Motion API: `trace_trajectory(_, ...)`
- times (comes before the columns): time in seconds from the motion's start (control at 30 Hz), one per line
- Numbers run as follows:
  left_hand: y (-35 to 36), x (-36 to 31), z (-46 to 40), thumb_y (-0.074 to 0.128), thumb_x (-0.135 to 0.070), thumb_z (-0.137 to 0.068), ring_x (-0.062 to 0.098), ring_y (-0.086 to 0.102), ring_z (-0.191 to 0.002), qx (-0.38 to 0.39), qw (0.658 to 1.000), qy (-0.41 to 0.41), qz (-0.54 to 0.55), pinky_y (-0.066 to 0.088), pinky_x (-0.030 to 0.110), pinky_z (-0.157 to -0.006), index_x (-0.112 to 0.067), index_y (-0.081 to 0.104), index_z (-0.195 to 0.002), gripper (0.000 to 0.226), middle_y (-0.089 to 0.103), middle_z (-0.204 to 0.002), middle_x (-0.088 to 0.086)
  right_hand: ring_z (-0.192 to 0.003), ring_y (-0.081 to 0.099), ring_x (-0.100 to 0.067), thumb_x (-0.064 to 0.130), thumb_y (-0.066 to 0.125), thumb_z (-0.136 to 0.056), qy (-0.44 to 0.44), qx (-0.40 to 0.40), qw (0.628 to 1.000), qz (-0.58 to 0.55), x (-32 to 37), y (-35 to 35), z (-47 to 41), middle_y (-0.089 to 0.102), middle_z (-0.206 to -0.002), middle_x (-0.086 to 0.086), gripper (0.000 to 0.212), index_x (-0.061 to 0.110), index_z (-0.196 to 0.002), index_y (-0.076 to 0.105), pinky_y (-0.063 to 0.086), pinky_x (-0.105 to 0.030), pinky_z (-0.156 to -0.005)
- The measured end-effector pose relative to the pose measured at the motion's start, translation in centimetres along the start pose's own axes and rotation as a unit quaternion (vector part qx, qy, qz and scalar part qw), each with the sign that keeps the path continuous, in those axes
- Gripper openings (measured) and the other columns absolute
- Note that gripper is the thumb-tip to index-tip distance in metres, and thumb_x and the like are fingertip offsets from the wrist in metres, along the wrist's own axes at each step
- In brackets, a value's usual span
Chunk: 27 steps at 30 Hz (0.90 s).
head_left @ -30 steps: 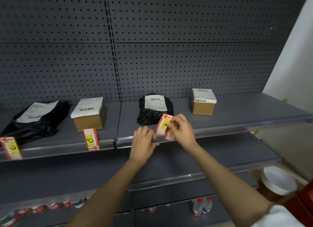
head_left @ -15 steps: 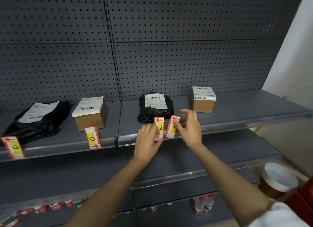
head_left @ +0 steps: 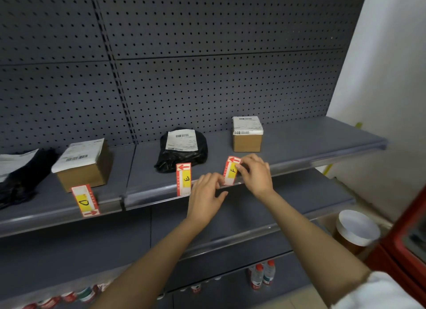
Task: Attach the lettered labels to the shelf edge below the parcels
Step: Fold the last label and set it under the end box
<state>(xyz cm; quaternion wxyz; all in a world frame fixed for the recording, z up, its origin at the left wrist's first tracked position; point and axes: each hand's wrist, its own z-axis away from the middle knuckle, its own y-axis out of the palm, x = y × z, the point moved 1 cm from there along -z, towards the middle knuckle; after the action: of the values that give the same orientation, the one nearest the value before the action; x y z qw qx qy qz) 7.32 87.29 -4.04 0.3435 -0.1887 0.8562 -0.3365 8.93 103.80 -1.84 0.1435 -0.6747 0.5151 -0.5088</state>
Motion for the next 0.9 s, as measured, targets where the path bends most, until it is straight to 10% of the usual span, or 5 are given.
trace_trajectory(0.53,8.1,-7.9,-5.4,0.070,-0.019,-0.075,0.016,0.054,-0.089,-0.046,0.998,-0.045,-0.022,0.039,0.028,-0.078,-0.020,0.055,-0.095,0.025,0.061,-0.091,-0.002,-0.102,0.050,-0.021,0.026,0.050,-0.093,-0.094,0.053,0.989,0.098,-11.3,-8.3,-4.7,0.059,-0.110,-0.003,0.024,0.017,-0.109,0.066,0.019,-0.026,-0.078)
trace_trajectory(0.9,5.3,-7.0,-1.3,0.072,-0.018,-0.073,0.016,0.056,-0.086,-0.114,0.984,-0.127,-0.052,0.040,0.027,-0.072,-0.021,0.055,-0.096,0.028,0.061,-0.088,-0.003,-0.128,0.040,-0.021,0.031,0.065,-0.081,-0.201,0.037,0.979,-0.023,-8.4,-6.3,-3.7,0.045,-0.138,-0.004,0.062,0.021,-0.135,0.036,0.025,-0.033,-0.107)
